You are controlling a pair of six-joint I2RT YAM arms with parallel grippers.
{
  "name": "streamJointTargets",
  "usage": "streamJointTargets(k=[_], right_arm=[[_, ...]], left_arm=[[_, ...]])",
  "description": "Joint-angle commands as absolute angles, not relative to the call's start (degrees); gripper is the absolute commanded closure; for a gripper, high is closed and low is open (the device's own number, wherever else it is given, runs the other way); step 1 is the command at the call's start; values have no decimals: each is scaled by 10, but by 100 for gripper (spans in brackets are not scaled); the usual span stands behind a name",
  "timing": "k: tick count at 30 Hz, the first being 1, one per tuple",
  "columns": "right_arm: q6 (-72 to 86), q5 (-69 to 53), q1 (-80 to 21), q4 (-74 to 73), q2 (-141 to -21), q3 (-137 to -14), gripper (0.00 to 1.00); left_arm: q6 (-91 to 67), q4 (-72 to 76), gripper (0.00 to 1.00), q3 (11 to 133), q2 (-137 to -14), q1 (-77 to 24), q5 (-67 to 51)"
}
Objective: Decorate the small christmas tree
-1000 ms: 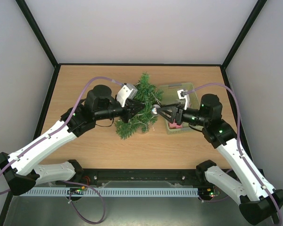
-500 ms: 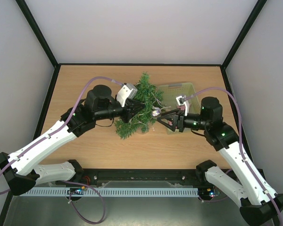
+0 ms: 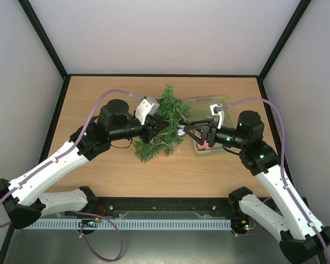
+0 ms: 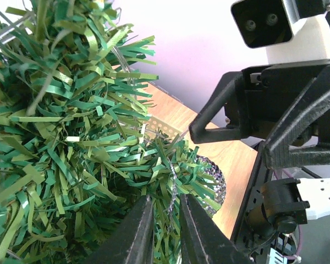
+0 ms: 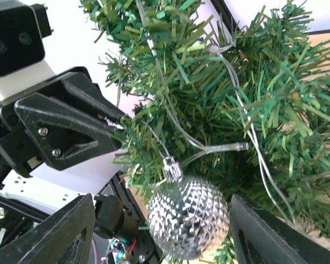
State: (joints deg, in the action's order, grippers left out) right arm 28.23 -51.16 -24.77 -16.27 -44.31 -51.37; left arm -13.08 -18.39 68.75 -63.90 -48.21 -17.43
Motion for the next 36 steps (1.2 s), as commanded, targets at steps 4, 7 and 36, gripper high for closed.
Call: streamJointTargets(k=[4, 7, 36], right_arm=[[328, -548, -248, -74, -489, -531, 34], [328, -569, -248, -69, -502, -531, 34], [317, -373, -248, -167, -429, -554, 31]], left_arm=[[-135, -164, 84, 698, -634, -482, -180], [-137, -159, 84, 694, -634, -482, -179], [-166, -164, 46, 694, -594, -482, -130]])
